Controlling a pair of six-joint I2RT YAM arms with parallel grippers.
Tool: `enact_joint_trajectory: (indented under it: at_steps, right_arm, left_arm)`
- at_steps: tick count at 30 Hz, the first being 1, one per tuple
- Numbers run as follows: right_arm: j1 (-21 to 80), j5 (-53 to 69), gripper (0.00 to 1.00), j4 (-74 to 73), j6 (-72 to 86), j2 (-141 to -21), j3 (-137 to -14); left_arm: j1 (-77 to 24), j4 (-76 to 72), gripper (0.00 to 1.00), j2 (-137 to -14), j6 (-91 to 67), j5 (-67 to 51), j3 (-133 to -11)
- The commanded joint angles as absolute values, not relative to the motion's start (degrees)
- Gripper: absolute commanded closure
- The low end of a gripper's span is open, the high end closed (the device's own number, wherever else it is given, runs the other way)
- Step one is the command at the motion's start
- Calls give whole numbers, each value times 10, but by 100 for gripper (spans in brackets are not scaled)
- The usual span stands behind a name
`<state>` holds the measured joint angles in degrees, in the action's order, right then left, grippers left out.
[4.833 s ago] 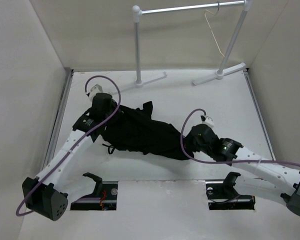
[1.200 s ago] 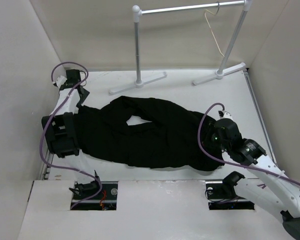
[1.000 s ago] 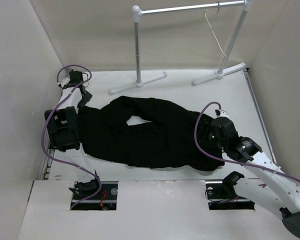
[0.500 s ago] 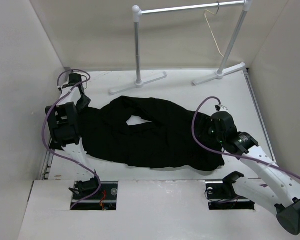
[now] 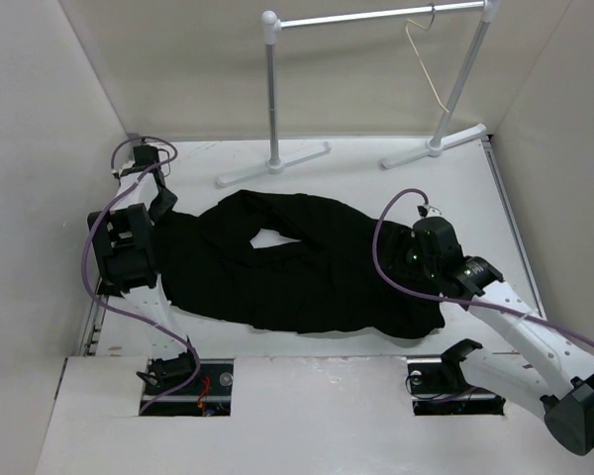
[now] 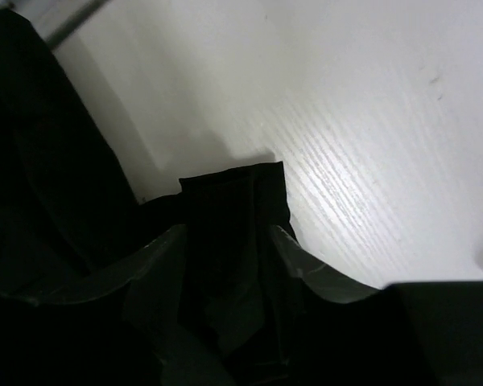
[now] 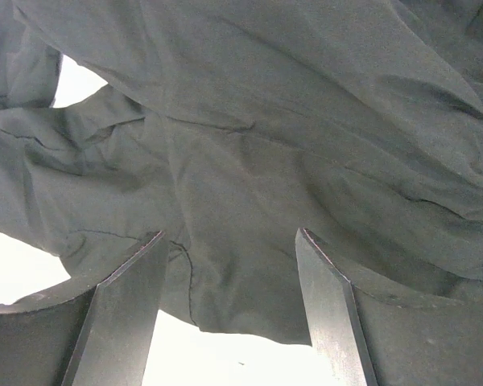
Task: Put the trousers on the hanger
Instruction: Flatten out the trousers at the center of the board.
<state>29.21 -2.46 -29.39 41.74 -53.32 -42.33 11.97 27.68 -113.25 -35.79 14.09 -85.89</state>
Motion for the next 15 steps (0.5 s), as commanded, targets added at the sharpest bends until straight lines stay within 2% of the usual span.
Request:
enact_joint_trajectory:
  at_steps: [1, 5, 7, 10, 12, 15]
  right_arm:
    - [292, -16, 30, -261, 407, -539, -448]
    - [291, -18, 33, -257, 409, -543, -449]
    - [284, -18, 45, -252, 407, -546, -449]
    - [258, -23, 71, -248, 406, -556, -458]
    - [242, -19, 75, -241, 406, -569, -466]
    - [235, -22, 73, -234, 405, -583, -475]
  left_arm:
    - [114, 280, 63, -1154, -349, 134, -880]
    - [114, 282, 88, -1154, -352, 127, -889]
    - [115, 290, 96, -1144, -358, 113, -905]
    - [114, 308, 100, -1120, -375, 89, -971]
    - [102, 323, 100, -1103, -385, 84, -1033]
    - [89, 337, 100, -1072, -394, 97, -1101]
